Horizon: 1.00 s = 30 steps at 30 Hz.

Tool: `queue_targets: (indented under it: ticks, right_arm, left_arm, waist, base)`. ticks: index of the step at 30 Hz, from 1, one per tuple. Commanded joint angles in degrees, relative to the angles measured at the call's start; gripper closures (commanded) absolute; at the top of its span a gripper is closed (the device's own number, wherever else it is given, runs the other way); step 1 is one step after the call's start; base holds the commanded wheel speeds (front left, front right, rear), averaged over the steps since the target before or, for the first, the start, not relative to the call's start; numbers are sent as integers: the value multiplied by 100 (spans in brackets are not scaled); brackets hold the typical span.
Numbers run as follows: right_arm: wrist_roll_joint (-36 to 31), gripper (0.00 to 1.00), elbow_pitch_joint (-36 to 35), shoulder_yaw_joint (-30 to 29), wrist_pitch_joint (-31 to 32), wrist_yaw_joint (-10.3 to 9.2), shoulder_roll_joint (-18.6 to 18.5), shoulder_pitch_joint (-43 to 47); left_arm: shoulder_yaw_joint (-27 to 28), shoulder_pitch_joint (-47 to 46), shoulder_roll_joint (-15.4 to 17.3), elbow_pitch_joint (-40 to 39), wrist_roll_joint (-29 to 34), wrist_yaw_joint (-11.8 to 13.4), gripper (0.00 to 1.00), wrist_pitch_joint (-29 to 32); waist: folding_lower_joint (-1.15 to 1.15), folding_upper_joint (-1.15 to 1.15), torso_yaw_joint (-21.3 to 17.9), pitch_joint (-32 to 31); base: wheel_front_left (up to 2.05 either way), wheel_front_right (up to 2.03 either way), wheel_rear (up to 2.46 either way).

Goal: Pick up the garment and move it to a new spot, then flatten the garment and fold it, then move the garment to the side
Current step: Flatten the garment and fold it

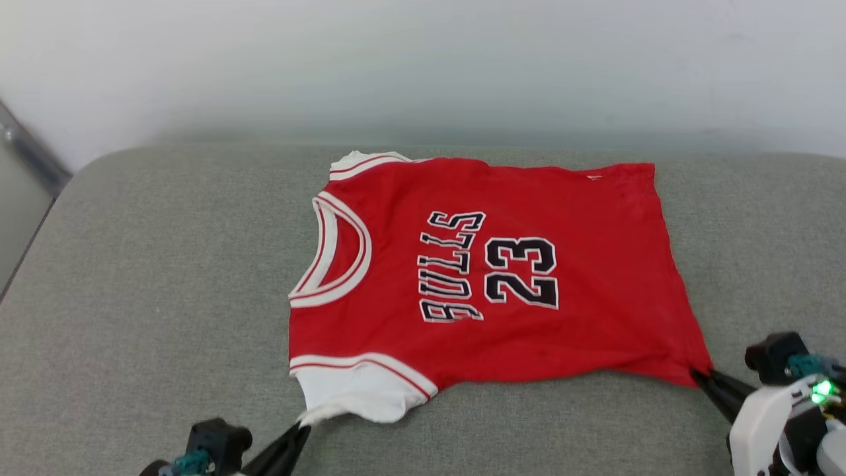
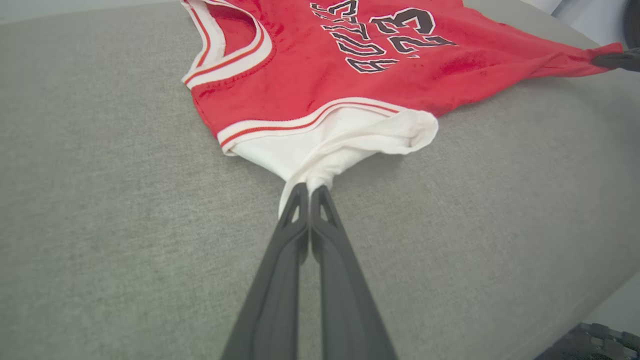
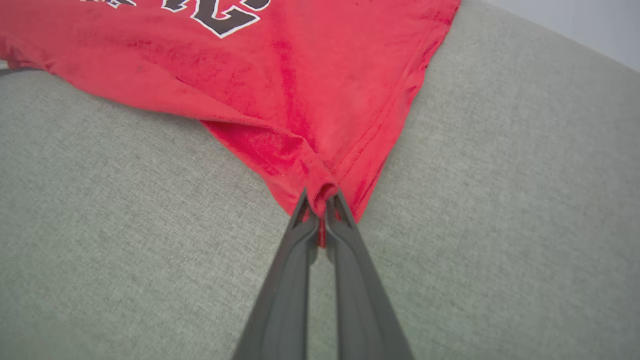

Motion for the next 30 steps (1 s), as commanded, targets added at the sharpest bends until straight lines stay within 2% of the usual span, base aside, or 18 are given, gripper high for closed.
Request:
queue_targets:
  ticks: [1, 5, 15, 24, 30]
  right_arm:
    - [0, 100, -74, -99, -46, -2, -40, 261]
    - [-60, 100, -330, -394, -76, -3, -125, 957]
    - [-376, 100, -1304, -1410, 364, -3, -232, 2371]
    - [-758, 100, -2000, -2343, 870, -2, 66, 2420]
    - [-890, 100, -2410, -2712, 1252, -2, 132, 2105]
  left_arm:
    - [-6, 220, 37, -133, -63, 95, 100, 15]
    - [-3, 855, 215, -555, -291, 423, 100, 46]
    - [26, 1617, 604, -1249, -538, 862, 100, 83]
    - [142, 651, 545, -1137, 11, 712, 100, 18]
    - [264, -351, 447, -750, 336, 373, 100, 58]
  waist:
    - [2, 0, 30, -152]
    - [2, 0, 25, -279]
    - [2, 0, 74, -323]
    - [2, 0, 83, -85]
    - [2, 0, 3, 206]
  base:
    - [0, 0, 0]
    - [0, 0, 0]
    - [0, 0, 0]
    - [0, 0, 0]
    - [0, 0, 0]
